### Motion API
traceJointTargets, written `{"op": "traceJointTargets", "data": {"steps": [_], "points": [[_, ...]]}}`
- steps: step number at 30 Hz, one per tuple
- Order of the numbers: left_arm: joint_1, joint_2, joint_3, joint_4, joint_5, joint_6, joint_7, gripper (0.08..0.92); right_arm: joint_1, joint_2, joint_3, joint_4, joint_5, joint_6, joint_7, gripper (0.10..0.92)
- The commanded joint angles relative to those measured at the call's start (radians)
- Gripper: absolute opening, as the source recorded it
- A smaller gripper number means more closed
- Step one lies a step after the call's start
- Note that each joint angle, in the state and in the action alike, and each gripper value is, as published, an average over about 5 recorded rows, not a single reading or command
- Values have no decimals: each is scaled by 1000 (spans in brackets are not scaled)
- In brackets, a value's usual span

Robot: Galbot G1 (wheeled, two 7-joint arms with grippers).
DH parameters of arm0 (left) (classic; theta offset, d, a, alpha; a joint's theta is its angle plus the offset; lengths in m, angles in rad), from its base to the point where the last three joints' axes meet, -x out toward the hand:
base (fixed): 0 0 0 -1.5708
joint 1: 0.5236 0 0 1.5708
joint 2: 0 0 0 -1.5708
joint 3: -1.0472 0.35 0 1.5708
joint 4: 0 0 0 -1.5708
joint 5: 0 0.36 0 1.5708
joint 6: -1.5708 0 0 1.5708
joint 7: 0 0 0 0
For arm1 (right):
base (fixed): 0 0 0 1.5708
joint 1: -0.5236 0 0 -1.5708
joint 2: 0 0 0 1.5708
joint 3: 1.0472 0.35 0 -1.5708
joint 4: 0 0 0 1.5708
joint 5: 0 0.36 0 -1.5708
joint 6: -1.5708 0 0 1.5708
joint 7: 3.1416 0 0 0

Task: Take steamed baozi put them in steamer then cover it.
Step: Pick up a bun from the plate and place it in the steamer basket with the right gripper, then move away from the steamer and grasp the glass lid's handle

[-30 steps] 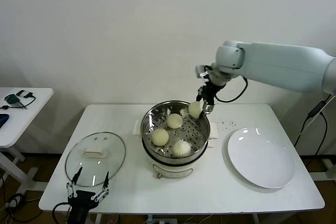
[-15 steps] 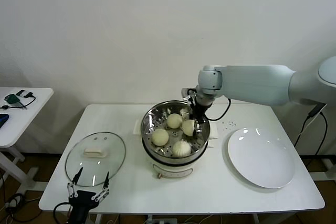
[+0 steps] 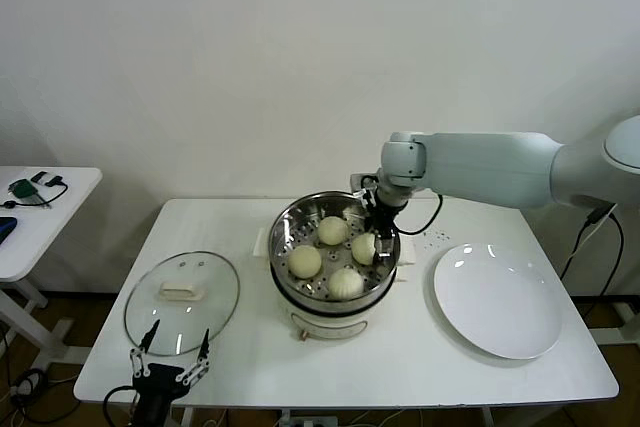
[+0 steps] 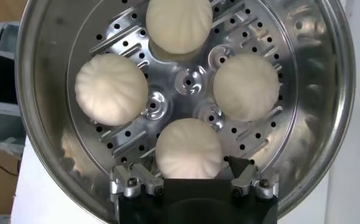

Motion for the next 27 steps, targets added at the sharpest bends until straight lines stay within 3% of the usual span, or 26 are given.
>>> {"op": "traceJointTargets", "data": {"steps": [1,7,14,22,27], "points": [[-2,0,0,2,2,0,-1,823,27,-37,42,12,-11,23,-15,822],[-7,-1,-1,9,8,-3,-4,823,83,-124,117,34,3,109,-47,823],[-15,-15,-12,12,30,-52,-39,823,45,-318,221,95,3,337,179,823],[-47,-35,-23,21,65,-39,-40,823,-340,-575,634,216,-65,463,424,823],[-86,-41,-33,29,88,-22,-40,823,-628,-614,937,268,-126,484,507,823]]}}
